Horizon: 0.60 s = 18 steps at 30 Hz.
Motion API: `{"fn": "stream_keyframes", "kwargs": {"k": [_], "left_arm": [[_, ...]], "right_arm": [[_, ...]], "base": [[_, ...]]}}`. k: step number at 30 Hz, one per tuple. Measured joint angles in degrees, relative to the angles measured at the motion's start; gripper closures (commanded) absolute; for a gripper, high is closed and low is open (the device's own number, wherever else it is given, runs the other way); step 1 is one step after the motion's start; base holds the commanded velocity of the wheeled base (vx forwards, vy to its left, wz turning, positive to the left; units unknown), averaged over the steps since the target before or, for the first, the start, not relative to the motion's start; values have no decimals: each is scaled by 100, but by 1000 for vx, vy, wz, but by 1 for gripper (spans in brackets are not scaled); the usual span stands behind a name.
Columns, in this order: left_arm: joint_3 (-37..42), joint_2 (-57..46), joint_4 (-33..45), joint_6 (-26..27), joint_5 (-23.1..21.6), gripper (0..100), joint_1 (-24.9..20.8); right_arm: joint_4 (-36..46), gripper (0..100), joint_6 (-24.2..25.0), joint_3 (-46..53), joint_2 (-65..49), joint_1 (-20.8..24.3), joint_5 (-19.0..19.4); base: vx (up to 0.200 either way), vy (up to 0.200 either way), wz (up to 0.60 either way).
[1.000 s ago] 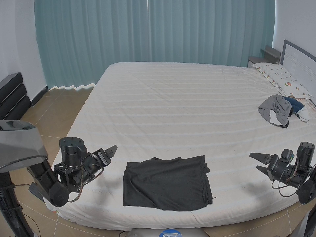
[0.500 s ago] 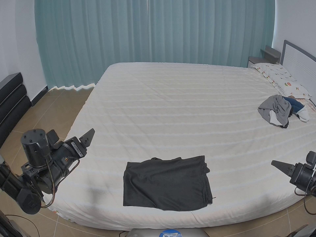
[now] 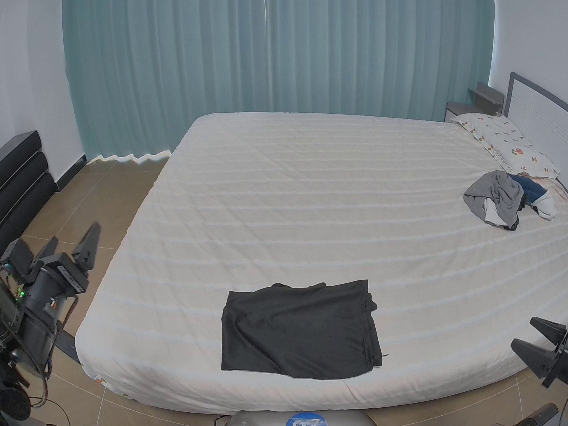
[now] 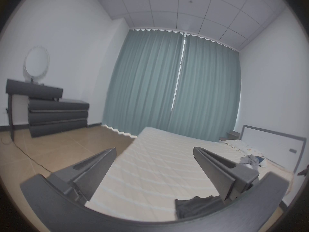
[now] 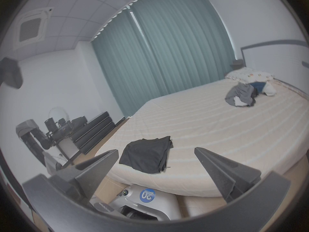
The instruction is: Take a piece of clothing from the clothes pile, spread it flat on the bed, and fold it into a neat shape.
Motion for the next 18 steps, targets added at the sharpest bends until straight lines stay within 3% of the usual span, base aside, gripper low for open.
{"fn": "stream_keyframes", "kwargs": {"k": [6, 12, 18], "left_arm": [[256, -1146, 696, 488, 286, 0, 13], [302, -2434, 2573, 772, 427, 0, 74], [306, -3890, 4018, 919, 478, 0, 441]], "right_arm": [[606, 0, -123, -69, -955, 238, -5], [1202, 0, -274, -139, -1773, 297, -7], [1562, 0, -607, -177, -2344, 280, -90]], "base": [[0, 0, 0], [0, 0, 0], [0, 0, 0]]}}
